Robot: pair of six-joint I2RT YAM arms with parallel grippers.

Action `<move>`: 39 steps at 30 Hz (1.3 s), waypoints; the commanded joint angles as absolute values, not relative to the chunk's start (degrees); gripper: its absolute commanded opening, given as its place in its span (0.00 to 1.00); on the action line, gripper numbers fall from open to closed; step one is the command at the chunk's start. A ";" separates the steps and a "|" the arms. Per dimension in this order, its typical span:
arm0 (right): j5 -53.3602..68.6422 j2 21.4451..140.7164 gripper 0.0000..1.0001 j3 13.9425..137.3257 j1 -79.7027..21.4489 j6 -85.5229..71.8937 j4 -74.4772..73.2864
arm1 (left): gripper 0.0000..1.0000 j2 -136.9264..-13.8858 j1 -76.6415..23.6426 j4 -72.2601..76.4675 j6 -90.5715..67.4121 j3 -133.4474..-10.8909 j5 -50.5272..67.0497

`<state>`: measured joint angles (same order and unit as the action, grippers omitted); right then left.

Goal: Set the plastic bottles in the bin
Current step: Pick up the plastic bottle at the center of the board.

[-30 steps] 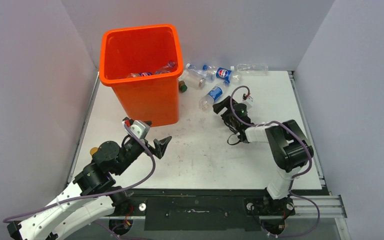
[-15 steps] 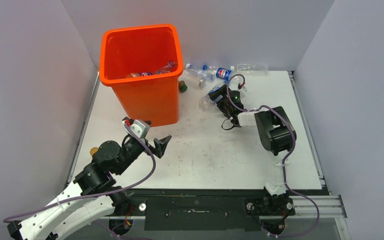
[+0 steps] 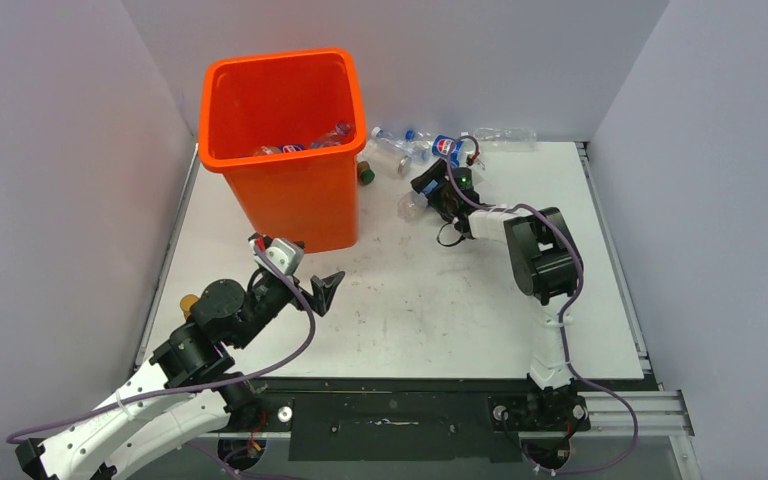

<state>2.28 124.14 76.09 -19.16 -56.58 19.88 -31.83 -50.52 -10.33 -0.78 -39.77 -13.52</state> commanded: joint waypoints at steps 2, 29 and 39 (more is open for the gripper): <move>0.83 127.41 0.86 75.93 -19.22 -53.17 10.88 | 0.96 -31.43 -50.26 -8.53 -0.34 -40.10 -14.16; -2.28 78.23 0.32 30.42 -29.83 -37.44 30.44 | 0.96 -25.83 -50.31 -4.81 1.14 -37.34 -9.26; -6.91 40.38 0.32 15.85 -49.71 -24.05 21.64 | 0.96 -26.28 -49.82 7.24 -8.39 -34.44 0.82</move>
<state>-5.13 49.47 18.87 -45.56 -31.07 24.80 -26.09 -50.43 -4.58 -1.48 -35.55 -5.63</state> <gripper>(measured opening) 0.507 0.962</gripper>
